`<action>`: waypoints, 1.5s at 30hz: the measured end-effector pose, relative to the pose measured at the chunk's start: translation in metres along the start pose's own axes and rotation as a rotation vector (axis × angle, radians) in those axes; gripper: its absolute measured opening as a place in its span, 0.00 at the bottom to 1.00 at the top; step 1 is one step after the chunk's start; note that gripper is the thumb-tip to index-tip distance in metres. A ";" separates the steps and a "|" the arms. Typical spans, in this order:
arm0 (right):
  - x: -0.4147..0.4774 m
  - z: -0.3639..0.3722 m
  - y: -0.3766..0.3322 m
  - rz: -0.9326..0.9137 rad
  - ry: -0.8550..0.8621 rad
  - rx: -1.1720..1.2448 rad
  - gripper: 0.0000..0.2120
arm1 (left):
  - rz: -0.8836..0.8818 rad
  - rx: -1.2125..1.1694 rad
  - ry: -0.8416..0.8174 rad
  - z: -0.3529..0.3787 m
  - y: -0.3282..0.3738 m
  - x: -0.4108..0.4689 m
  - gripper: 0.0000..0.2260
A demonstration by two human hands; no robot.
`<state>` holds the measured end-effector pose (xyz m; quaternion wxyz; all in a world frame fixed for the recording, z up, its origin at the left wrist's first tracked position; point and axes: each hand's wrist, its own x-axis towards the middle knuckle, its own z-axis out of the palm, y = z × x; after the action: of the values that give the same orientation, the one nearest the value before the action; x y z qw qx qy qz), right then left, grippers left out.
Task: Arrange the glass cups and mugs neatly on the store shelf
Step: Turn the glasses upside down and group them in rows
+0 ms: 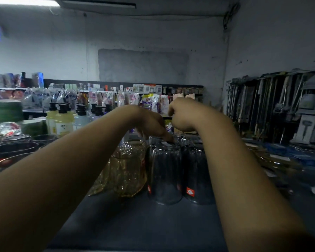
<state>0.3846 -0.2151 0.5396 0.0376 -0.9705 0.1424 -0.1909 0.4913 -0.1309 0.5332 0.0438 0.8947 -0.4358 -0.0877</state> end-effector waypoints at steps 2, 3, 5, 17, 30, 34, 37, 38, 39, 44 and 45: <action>-0.005 0.003 0.002 0.018 0.030 0.046 0.16 | -0.005 -0.029 -0.047 0.000 0.000 0.012 0.30; -0.006 0.005 0.004 0.031 0.053 0.072 0.17 | -0.002 -0.032 -0.041 0.000 0.000 0.015 0.29; -0.007 0.009 0.009 0.063 0.085 0.089 0.18 | 0.018 -0.053 -0.008 -0.002 0.000 0.019 0.27; 0.002 0.017 0.022 0.166 0.283 0.461 0.20 | 0.055 -0.606 0.590 -0.007 -0.031 -0.019 0.20; 0.003 0.027 -0.002 0.144 0.208 1.631 0.22 | 0.375 -1.425 0.739 0.036 -0.028 -0.053 0.27; 0.005 0.030 -0.002 0.166 0.362 1.324 0.40 | 0.247 -1.069 0.706 0.044 -0.038 -0.057 0.31; 0.000 0.028 0.002 0.114 0.482 0.979 0.37 | 0.174 -0.882 0.623 0.048 -0.041 -0.059 0.28; -0.001 0.027 0.004 0.101 0.489 0.885 0.38 | 0.154 -0.852 0.616 0.049 -0.042 -0.058 0.26; -0.002 0.026 0.006 0.093 0.478 0.810 0.39 | 0.133 -0.831 0.628 0.049 -0.044 -0.056 0.24; 0.004 0.032 0.010 0.108 0.338 0.543 0.45 | 0.078 -0.743 0.735 0.050 -0.049 -0.050 0.15; 0.006 0.033 0.009 0.101 0.310 0.503 0.45 | 0.073 -0.737 0.748 0.051 -0.050 -0.048 0.14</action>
<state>0.3998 -0.2252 0.5097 0.2639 -0.8817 0.1430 -0.3640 0.4905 -0.0623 0.4815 0.5112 0.7743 -0.3616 0.0919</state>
